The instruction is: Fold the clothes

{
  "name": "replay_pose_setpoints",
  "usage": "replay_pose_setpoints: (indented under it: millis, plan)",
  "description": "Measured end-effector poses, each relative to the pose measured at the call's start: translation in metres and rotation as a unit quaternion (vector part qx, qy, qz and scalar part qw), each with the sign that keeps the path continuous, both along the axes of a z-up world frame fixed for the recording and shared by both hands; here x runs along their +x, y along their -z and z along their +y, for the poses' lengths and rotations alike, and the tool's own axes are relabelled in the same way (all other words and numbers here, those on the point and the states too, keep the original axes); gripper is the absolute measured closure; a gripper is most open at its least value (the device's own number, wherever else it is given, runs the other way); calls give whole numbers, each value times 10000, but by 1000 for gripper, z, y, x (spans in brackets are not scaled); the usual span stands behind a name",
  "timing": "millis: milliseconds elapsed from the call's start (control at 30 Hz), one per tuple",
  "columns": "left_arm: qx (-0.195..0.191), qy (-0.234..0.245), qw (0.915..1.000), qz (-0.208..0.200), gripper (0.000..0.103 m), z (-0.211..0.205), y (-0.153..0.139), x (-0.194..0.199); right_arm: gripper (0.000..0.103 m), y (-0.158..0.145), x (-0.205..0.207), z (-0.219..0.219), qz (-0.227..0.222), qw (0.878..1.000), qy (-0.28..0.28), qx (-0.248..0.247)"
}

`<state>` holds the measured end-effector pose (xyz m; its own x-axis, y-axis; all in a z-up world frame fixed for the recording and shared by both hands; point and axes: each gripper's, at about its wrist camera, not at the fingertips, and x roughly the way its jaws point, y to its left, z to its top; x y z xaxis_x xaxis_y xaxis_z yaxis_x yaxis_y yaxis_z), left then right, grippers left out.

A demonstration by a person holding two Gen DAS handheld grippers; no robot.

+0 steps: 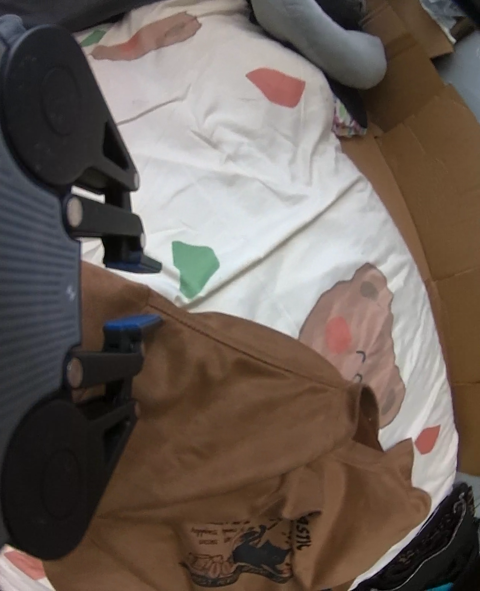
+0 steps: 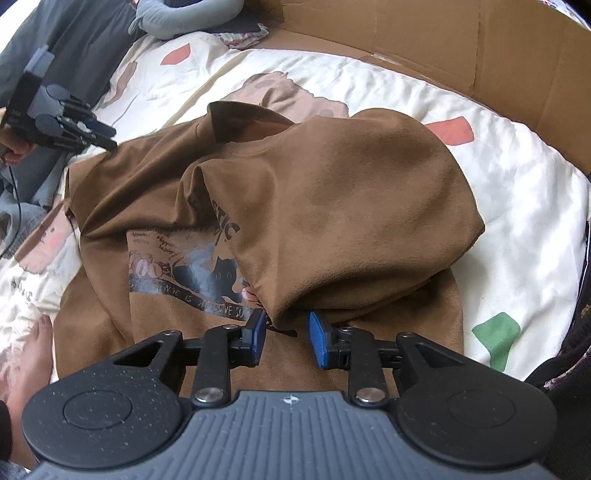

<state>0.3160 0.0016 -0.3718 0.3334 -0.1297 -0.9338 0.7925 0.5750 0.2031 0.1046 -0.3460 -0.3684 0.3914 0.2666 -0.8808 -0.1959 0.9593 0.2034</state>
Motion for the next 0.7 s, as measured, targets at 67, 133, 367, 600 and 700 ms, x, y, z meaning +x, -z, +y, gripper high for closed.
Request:
replay_pose_setpoints:
  millis: [67,133,367,600,700]
  plan:
    - [-10,42,10000,53,76,0,2,3,70,-1,1,-2,-22,10000,49,-26]
    - [-14,81,9998,153,75,-1,5,6,70,-2,2,-4,-21,10000,93,-23]
    - [83,410,9984,377,70,-9,13,10,70,2,2,-4,66,9999,75,32]
    - [252,678,9953,647,70,-14,26,14,69,-1,1,-1,-17,10000,-6,-8]
    - [323,855,9936,670,77,-18,29,12,69,0,2,-4,-20,10000,42,-27]
